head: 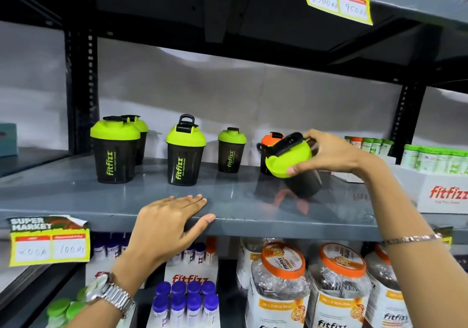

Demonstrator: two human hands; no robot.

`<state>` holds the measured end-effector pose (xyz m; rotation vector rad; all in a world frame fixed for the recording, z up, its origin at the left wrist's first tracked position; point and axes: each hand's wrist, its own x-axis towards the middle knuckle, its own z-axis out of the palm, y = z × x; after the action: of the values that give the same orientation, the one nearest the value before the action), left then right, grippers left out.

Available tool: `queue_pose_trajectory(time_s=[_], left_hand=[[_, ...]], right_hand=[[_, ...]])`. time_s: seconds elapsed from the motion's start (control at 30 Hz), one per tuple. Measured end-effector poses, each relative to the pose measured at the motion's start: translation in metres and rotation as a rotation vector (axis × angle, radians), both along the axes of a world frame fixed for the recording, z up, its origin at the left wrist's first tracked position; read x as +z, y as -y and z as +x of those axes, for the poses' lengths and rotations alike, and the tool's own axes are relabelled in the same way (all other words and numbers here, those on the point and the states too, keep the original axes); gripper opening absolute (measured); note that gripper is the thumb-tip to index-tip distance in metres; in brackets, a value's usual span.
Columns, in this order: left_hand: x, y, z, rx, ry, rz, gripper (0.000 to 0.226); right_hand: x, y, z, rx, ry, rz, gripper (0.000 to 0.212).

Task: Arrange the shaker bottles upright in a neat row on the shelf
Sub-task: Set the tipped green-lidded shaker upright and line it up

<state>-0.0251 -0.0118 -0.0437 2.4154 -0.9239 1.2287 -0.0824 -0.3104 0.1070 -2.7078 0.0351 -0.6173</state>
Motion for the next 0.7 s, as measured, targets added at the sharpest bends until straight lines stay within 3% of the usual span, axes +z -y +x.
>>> queue_pose_trajectory(time_s=[0.17,0.3,0.43,0.7], left_hand=[[-0.001,-0.001,0.001,-0.025,-0.018,-0.009,0.05],[-0.001,-0.001,0.001,-0.036,-0.035,-0.018,0.05],[-0.001,-0.001,0.001,-0.042,-0.037,-0.012,0.051],[-0.002,-0.002,0.002,-0.054,-0.034,-0.015,0.051]], right_hand=[[-0.003,-0.045,0.038,0.123,0.044,0.325,0.053],[-0.017,-0.069,0.07,0.141,0.072,0.568,0.065],[-0.028,-0.081,0.087,0.141,0.041,0.636,0.038],[-0.039,-0.083,0.1,0.144,-0.063,0.66,0.082]])
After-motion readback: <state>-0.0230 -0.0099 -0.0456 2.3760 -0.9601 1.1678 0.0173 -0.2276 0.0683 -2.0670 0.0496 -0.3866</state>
